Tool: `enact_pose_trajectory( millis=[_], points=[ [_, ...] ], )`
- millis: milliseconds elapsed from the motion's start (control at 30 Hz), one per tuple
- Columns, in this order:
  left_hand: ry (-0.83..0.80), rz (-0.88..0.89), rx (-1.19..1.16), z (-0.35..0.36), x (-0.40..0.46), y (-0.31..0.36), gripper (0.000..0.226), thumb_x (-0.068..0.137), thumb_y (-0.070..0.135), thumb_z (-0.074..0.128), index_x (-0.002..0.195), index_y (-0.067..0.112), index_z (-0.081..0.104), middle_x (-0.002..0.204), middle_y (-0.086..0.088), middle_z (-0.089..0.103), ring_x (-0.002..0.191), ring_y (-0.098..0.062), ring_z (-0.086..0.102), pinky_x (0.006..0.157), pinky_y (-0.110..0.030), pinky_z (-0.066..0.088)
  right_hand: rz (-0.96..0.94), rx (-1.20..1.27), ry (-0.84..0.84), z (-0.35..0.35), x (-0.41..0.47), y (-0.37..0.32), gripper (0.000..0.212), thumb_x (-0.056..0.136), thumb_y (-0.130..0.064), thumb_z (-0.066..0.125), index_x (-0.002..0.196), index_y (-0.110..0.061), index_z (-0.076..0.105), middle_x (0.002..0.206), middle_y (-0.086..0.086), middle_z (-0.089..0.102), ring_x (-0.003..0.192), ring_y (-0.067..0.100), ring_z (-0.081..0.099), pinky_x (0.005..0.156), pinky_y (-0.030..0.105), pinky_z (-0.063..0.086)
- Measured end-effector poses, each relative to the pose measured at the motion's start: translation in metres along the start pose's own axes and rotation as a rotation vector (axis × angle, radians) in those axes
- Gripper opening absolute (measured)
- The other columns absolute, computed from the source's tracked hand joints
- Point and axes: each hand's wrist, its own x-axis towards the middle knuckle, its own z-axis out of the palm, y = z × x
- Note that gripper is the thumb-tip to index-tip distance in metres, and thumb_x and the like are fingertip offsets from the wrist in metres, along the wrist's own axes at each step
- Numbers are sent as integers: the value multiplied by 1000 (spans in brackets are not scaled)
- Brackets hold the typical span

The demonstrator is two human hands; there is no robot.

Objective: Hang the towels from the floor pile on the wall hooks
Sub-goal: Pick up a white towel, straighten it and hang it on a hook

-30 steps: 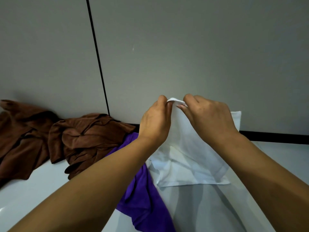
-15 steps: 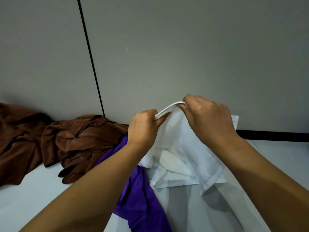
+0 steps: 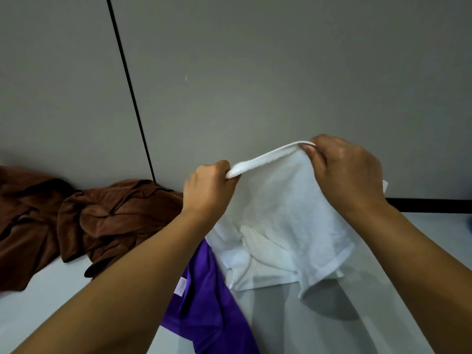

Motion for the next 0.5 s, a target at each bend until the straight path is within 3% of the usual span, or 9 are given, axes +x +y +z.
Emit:
enact_pose_trajectory(
  millis=[267, 400, 500],
  points=[
    [138, 13, 2, -18, 13, -6, 23, 92, 20, 50, 74, 9, 41, 64, -7, 42, 64, -31, 41, 54, -31, 24, 6, -47, 83, -12, 6, 16, 47, 96, -42, 33, 89, -9, 65, 71, 9, 63, 57, 31, 56, 54, 27, 30],
    [205, 31, -17, -29, 22, -10, 16, 91, 15, 49, 78, 7, 43, 68, -11, 44, 65, -32, 43, 55, -31, 25, 54, -53, 109, -20, 12, 23, 43, 98, -40, 38, 94, -8, 66, 76, 12, 64, 63, 32, 57, 54, 32, 39],
    [240, 34, -20, -32, 26, -16, 15, 91, 13, 50, 78, 4, 47, 63, -7, 41, 64, -30, 42, 53, -31, 22, 86, -57, 133, -27, 13, 30, 38, 99, -35, 42, 94, -5, 66, 77, 14, 64, 62, 29, 53, 57, 30, 34]
  ],
)
